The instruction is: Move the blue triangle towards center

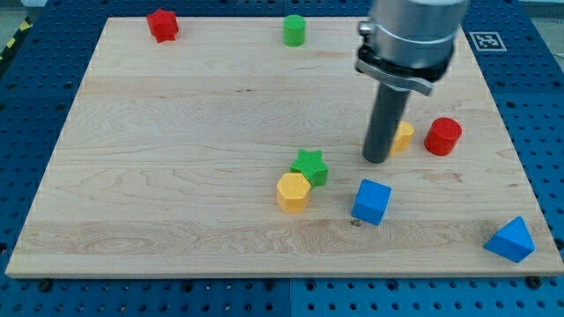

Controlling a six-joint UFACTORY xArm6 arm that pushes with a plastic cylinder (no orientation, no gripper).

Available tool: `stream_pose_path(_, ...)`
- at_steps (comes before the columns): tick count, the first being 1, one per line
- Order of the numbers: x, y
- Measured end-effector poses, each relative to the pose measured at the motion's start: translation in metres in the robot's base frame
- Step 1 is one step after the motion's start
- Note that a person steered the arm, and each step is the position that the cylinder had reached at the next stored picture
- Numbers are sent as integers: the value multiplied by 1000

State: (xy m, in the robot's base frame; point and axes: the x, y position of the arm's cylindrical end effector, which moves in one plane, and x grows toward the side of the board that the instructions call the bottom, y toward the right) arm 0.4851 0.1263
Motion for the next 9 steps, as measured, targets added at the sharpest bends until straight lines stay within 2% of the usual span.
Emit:
stream_pose_path(3, 46, 111)
stream_pose_path(5, 93, 213)
stream_pose_path(6, 127, 203)
stream_pose_path(8, 130, 174)
stream_pose_path(9, 131, 139)
